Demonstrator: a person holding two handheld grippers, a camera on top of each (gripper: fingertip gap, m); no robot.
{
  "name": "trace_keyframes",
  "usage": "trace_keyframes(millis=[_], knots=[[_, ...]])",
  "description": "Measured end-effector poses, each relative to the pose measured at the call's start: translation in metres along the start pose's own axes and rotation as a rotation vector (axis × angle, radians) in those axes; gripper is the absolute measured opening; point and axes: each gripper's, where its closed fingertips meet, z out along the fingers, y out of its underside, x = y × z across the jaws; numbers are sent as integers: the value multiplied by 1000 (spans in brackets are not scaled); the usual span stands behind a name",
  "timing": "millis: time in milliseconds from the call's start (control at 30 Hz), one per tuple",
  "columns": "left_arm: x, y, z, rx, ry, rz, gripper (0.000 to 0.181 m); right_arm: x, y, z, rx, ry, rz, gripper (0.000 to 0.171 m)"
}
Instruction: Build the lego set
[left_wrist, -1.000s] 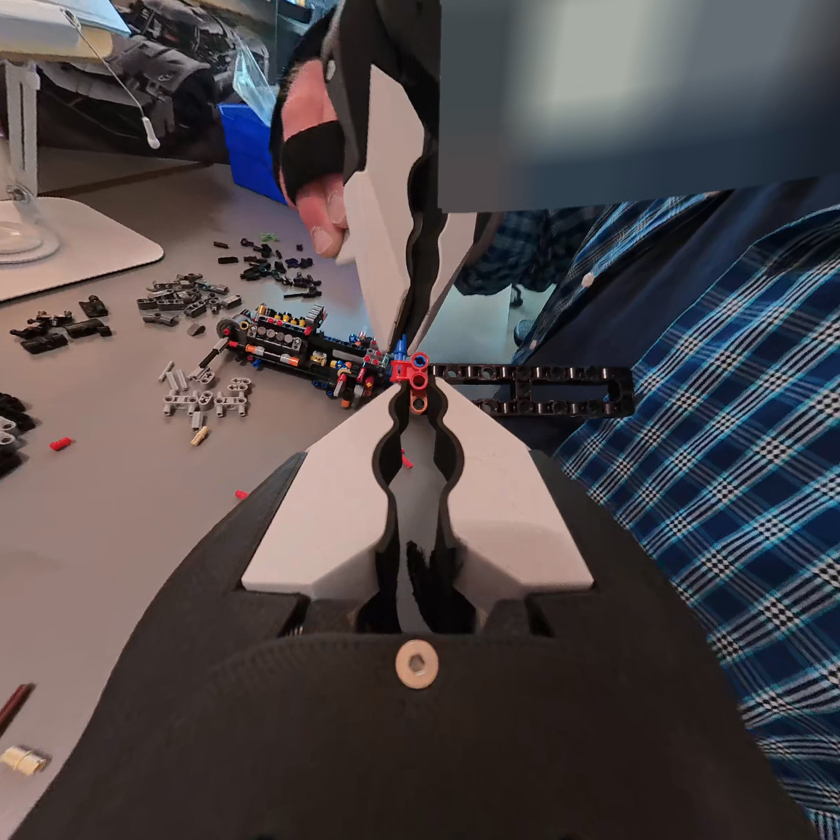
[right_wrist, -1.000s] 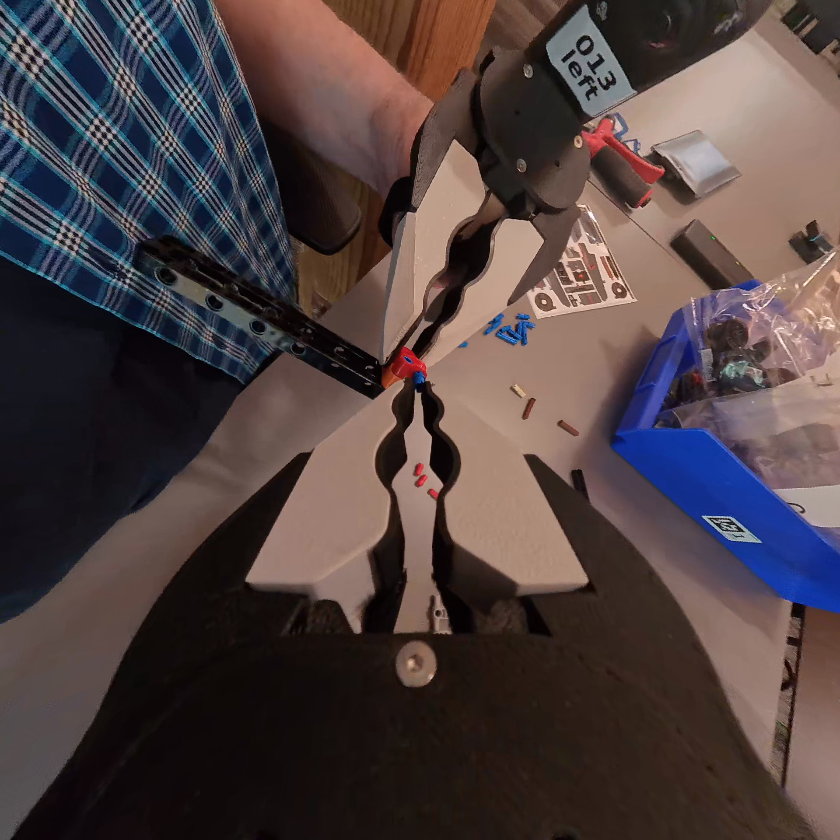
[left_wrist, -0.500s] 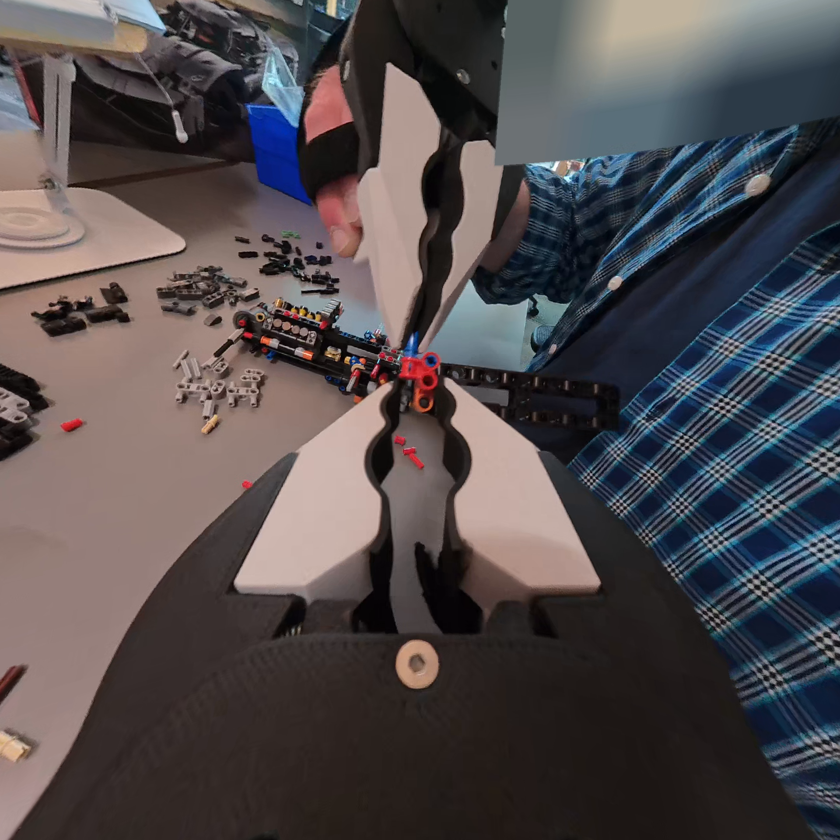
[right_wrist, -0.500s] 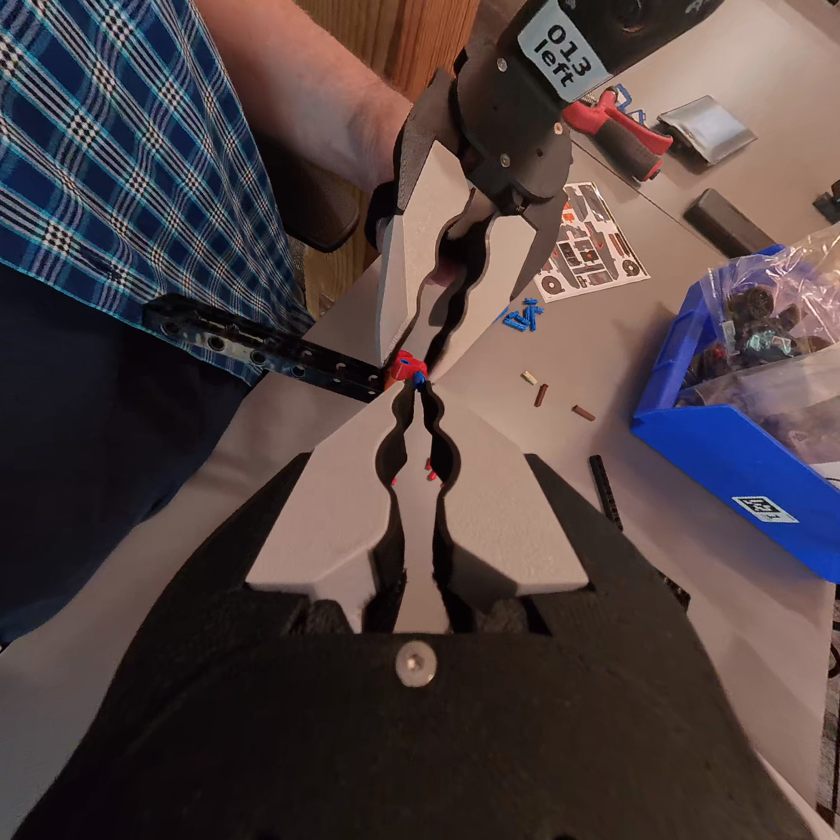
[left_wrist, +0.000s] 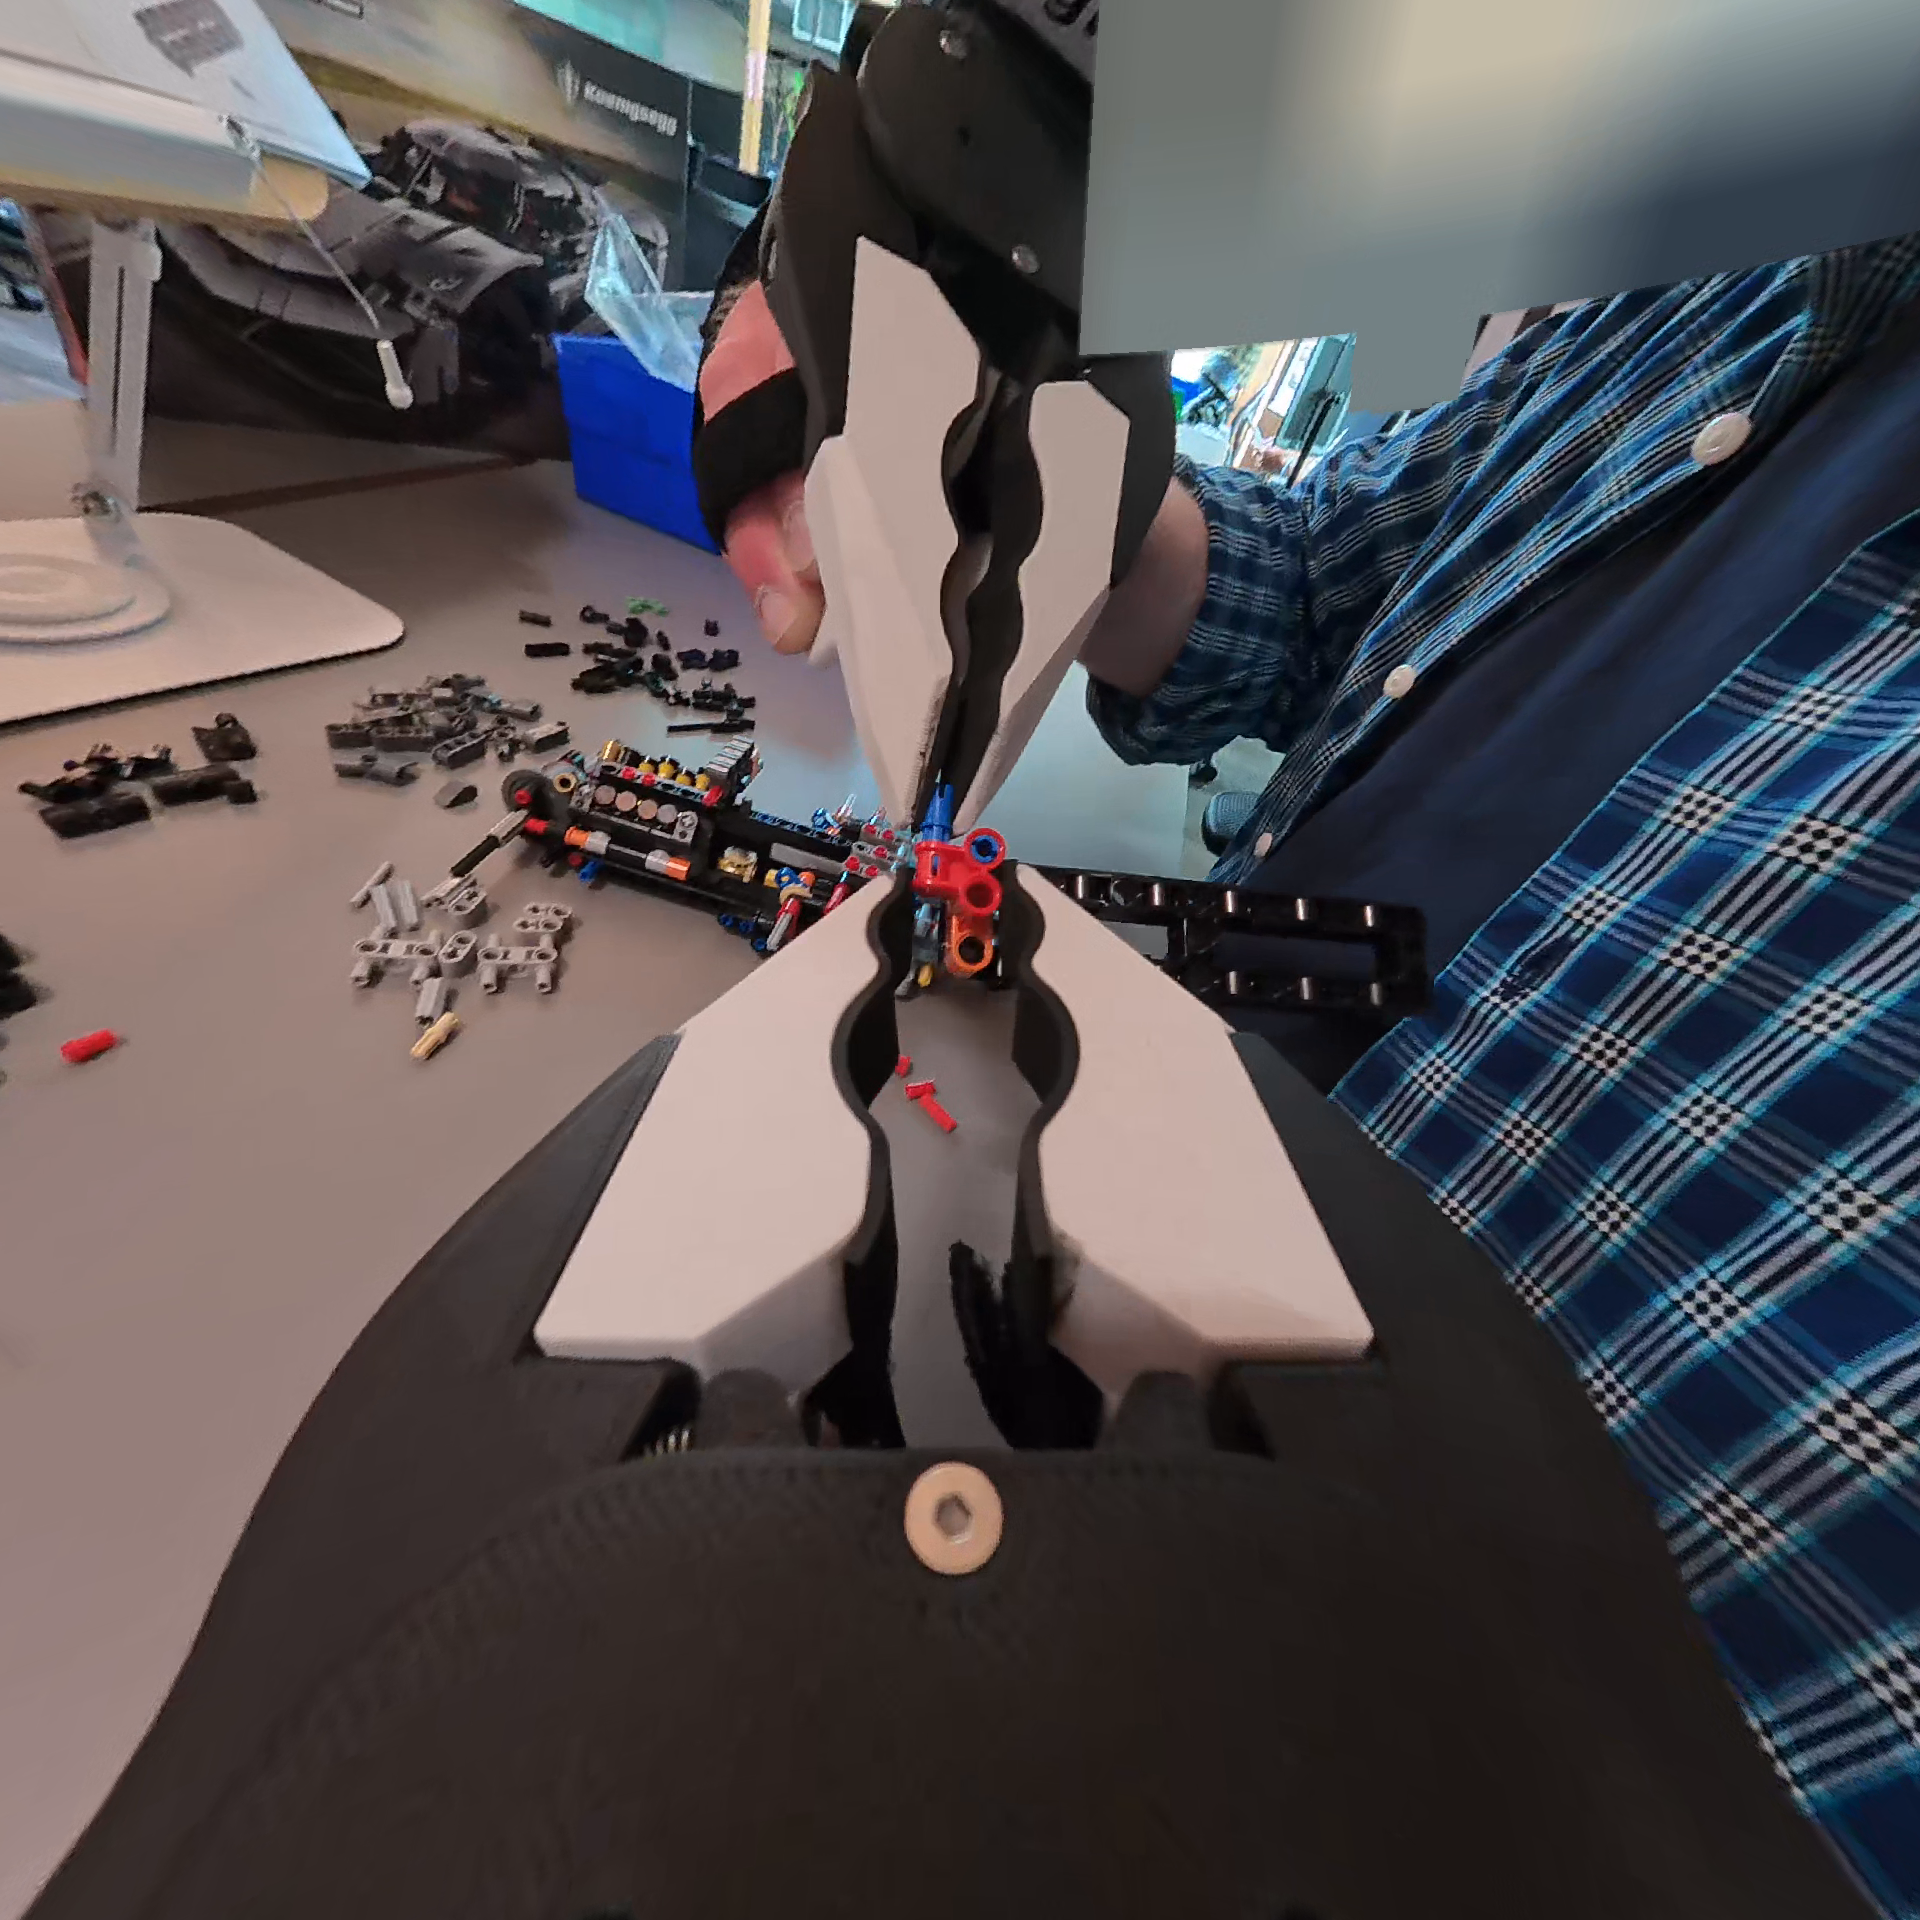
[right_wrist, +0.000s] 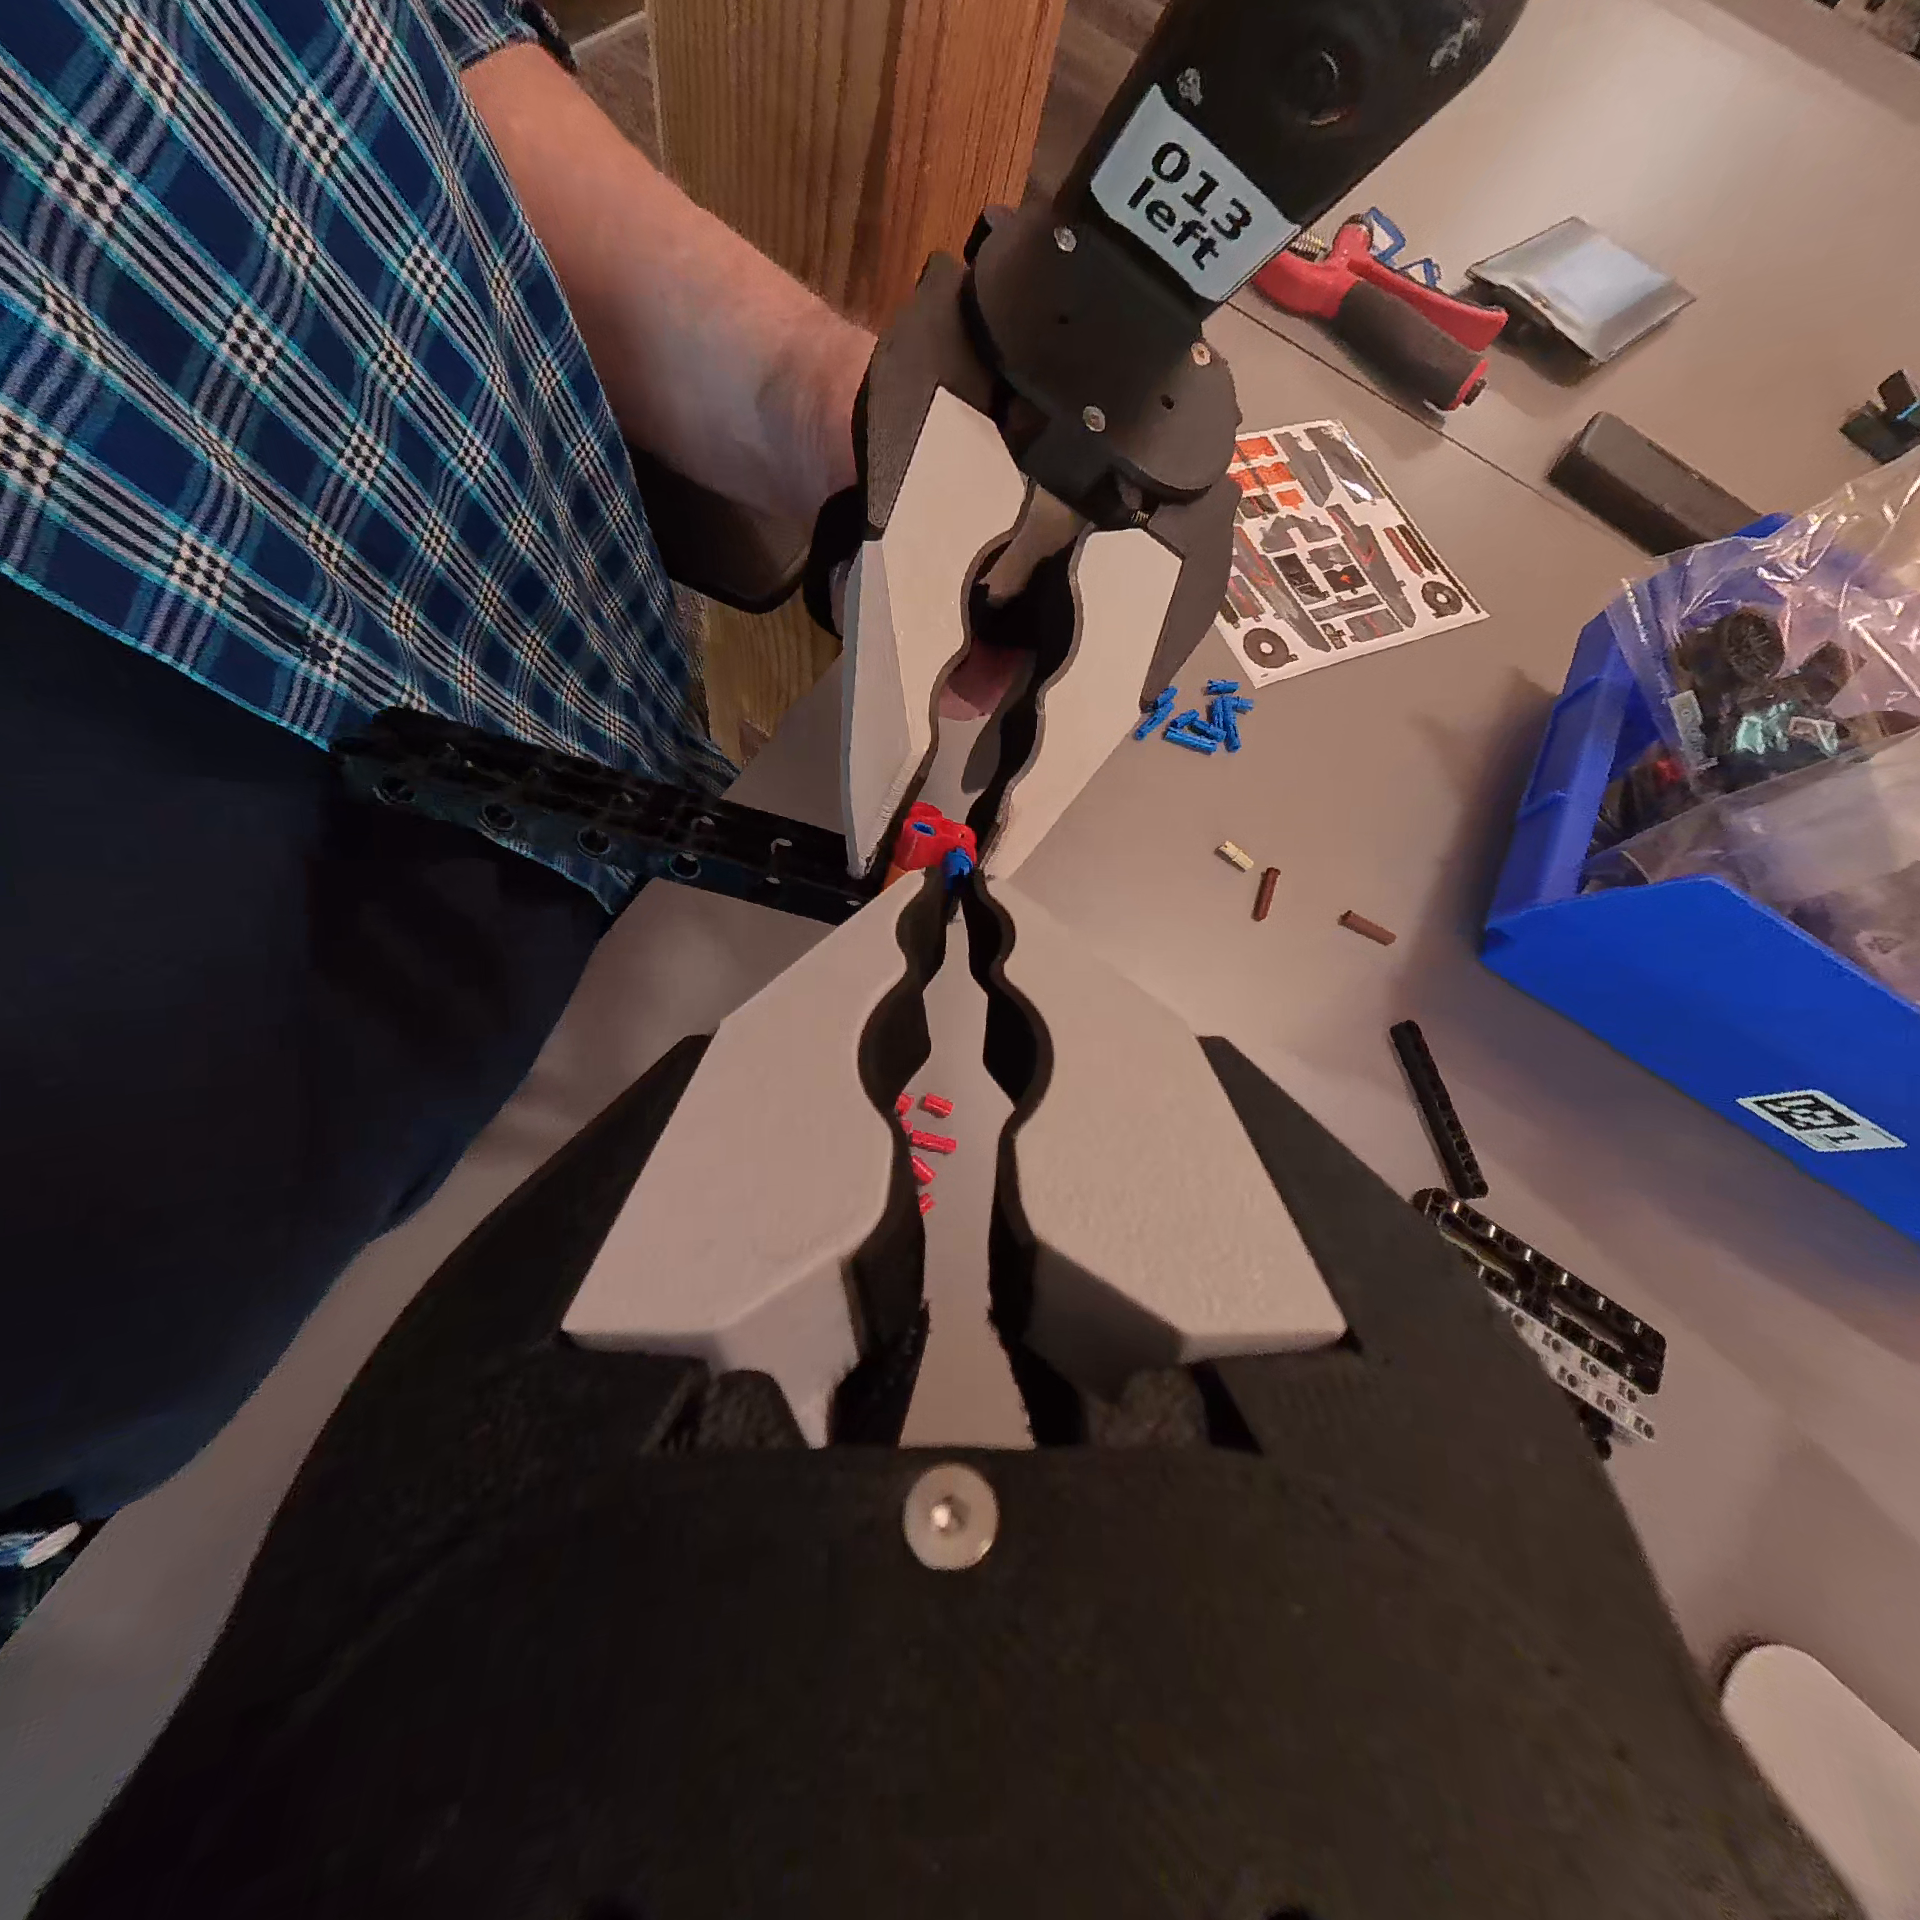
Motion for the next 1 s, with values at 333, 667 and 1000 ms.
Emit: trace_keyframes(millis=[333, 667, 1000], knots=[[9, -4, 4, 20, 7, 37, 14, -7, -3, -5, 19, -9, 3, 1], [14, -5, 3, 0, 12, 50, 14, -13, -1, -2, 6, -26, 1, 1], [14, 0, 4, -17, -13, 51, 14, -13, 1, 3, -17, -26, 2, 1]])
